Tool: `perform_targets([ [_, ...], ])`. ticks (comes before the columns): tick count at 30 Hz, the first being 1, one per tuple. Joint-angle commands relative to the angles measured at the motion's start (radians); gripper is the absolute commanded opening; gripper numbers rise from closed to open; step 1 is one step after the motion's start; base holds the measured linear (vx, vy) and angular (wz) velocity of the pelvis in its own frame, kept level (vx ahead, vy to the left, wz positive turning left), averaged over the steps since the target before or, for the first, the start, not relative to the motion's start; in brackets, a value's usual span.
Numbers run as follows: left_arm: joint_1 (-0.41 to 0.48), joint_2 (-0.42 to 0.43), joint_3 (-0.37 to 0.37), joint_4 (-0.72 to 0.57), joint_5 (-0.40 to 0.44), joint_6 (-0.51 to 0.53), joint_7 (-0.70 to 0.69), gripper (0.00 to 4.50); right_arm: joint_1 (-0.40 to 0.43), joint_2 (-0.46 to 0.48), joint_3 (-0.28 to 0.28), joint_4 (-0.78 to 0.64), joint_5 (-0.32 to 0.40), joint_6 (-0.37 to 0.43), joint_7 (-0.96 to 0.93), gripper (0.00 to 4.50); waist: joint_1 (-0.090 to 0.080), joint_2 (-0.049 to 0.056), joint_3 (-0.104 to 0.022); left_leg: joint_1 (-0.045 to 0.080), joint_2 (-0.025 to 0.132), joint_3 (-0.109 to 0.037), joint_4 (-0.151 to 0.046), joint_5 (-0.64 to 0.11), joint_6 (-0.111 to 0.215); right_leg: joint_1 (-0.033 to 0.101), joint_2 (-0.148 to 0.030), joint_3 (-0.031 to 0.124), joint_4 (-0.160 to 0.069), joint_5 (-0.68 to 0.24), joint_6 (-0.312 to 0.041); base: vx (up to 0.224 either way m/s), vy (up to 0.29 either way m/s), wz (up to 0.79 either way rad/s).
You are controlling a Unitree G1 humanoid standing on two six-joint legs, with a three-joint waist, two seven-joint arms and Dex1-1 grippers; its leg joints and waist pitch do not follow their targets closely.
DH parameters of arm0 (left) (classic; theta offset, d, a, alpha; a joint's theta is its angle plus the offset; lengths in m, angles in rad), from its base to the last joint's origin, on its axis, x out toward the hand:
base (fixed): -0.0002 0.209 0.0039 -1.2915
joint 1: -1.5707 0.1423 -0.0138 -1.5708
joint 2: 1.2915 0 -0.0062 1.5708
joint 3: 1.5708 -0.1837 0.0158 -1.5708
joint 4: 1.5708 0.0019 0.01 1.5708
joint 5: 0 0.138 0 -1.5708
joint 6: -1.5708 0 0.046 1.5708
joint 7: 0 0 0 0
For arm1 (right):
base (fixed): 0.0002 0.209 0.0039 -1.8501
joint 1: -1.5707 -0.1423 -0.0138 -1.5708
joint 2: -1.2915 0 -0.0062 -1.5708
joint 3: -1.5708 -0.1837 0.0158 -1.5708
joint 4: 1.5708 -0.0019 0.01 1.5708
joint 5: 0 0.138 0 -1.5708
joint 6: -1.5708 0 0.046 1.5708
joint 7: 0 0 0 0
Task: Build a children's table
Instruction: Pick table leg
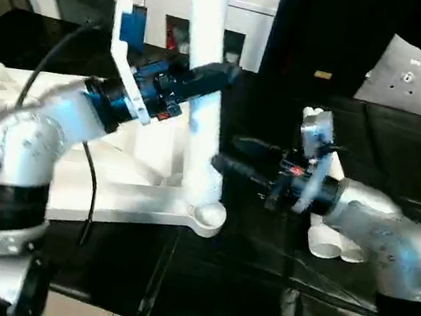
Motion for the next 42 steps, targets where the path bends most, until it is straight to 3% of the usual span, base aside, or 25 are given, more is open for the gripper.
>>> perform_targets([
  [1, -0.026, 0.019, -0.029, -0.007, -0.016, 0.018, -0.050, 1.83, -0.016, -0.025, 0.003, -0.043, 0.035, 0.039, 0.048, 4.28, 0.009, -0.006, -0.067, -0.003, 0.037, -0.009, -0.061, -0.047, 0.030, 0.063, -0.071, 0.050, -0.064, -0.262, -0.147, 0.000, 0.000, 0.00],
  [5, -0.028, 0.025, -0.060, -0.027, -0.004, 0.023, -0.077, 1.83, -0.021, -0.032, 0.027, -0.039, 0.013, 0.036, 0.055, 4.28, 0.017, -0.009, -0.066, -0.002, 0.038, -0.008, -0.062, -0.051, 0.015, 0.060, -0.074, 0.052, -0.067, -0.298, -0.131, 0.000, 0.000, 0.00],
  [6, -0.030, 0.027, -0.072, -0.031, 0.002, 0.021, -0.087, 1.83, -0.023, -0.030, 0.035, -0.035, 0.005, 0.034, 0.054, 4.28, 0.018, -0.015, -0.065, -0.002, 0.038, -0.007, -0.062, -0.057, 0.013, 0.059, -0.074, 0.052, -0.069, -0.310, -0.127, 0.000, 0.000, 0.00],
  [13, -0.043, 0.031, -0.146, -0.052, 0.042, 0.002, -0.126, 1.83, -0.046, -0.019, 0.085, 0.008, -0.017, 0.064, 0.012, 4.28, 0.025, -0.016, -0.063, -0.002, 0.038, -0.009, -0.065, -0.071, -0.005, 0.057, -0.075, 0.052, -0.073, -0.368, -0.094, 0.000, 0.000, 0.00],
  [29, -0.064, 0.036, -0.219, -0.038, 0.109, -0.030, -0.166, 1.83, -0.053, -0.025, 0.145, 0.012, -0.026, 0.074, 0.039, 4.28, 0.026, -0.021, -0.063, -0.004, 0.038, -0.009, -0.065, -0.065, -0.009, 0.058, -0.075, 0.053, -0.072, -0.361, -0.083, 0.000, 0.000, 0.00],
  [42, -0.077, 0.024, -0.235, -0.029, 0.135, -0.047, -0.174, 1.83, -0.051, -0.020, 0.160, 0.014, -0.031, 0.067, 0.048, 3.20, 0.026, -0.023, -0.063, -0.004, 0.039, -0.009, -0.065, -0.065, -0.008, 0.058, -0.075, 0.052, -0.071, -0.352, -0.091, 0.000, 0.000, 0.00],
])
